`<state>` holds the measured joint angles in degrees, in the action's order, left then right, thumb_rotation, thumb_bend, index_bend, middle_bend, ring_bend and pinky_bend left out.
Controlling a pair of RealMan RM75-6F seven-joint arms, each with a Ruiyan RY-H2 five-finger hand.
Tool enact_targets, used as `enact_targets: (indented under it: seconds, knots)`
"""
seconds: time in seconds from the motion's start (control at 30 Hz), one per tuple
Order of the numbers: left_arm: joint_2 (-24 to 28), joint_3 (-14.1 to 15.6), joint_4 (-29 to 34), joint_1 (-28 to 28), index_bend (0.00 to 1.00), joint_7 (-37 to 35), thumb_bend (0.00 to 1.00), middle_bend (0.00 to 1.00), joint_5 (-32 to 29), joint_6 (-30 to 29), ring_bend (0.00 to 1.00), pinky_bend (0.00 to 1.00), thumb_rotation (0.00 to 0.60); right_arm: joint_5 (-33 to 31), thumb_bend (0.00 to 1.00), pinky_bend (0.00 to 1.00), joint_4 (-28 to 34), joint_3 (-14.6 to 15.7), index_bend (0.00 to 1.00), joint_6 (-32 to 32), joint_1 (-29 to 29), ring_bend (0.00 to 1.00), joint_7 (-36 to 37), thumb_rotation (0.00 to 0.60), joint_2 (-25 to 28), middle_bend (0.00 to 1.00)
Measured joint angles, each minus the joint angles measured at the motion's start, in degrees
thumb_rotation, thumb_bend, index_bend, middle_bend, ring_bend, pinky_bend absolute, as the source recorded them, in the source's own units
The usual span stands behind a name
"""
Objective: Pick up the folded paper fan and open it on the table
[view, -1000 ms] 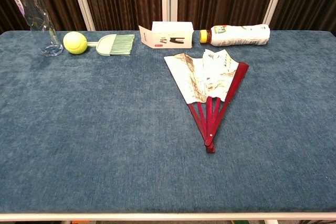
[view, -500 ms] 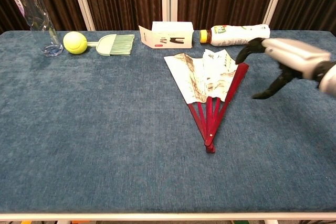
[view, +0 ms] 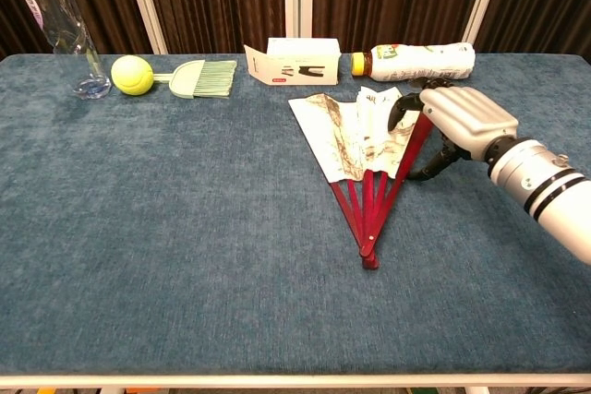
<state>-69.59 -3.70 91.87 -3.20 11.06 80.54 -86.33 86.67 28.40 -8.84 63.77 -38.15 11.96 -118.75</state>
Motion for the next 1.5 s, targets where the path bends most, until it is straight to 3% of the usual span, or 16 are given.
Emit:
enact_targets:
  seconds: [0.27,0.57,1.1,1.23,1.33,1.5]
  knots:
    - [-0.19,-0.24,-0.4,-0.16,0.12,-0.5,0.0,0.02,0.12,-0.03,0.0,0.07,0.6,0.81,0.05,0.0,-8.39,1.09,0.46,2.07,-1.64,0.04,4.0,0.6,-5.11,0.34]
    - [-0.17,-0.3,-0.59,-0.13,0.12,-0.79,0.0,0.02,0.25,-0.19,0.0,0.07,0.6,2.12,0.26,0.0,-13.26,2.73,0.51,3.12,-4.1,0.11,6.03,0.6,-7.01,0.38]
    - [-0.18,-0.44,-0.96,0.03,0.12,-1.88,0.0,0.02,-0.19,-0.11,0.0,0.07,0.6,2.5,0.31,0.0,-16.1,3.62,0.46,0.55,-9.83,0.11,4.49,0.6,-8.79,0.38]
    - [-0.06,-0.42,-1.09,0.07,0.12,-2.47,0.0,0.02,-0.03,-0.11,0.0,0.07,0.6,2.75,0.43,0.0,-16.82,4.11,0.46,0.11,-10.38,0.11,3.96,0.6,-9.12,0.38]
    - [-0.1,-0.53,-1.44,0.03,0.12,-2.72,0.0,0.02,-0.14,-0.06,0.0,0.07,0.6,2.8,0.57,0.0,-17.42,4.32,0.46,-0.56,-11.07,0.11,3.57,0.6,-9.32,0.38]
    - [-0.74,-1.44,-1.86,-1.04,0.12,-3.83,0.0,0.02,-0.45,0.8,0.0,0.07,0.6,3.22,0.73,0.0,-18.08,4.86,0.67,-0.69,-12.67,0.19,3.04,0.6,-8.99,0.46]
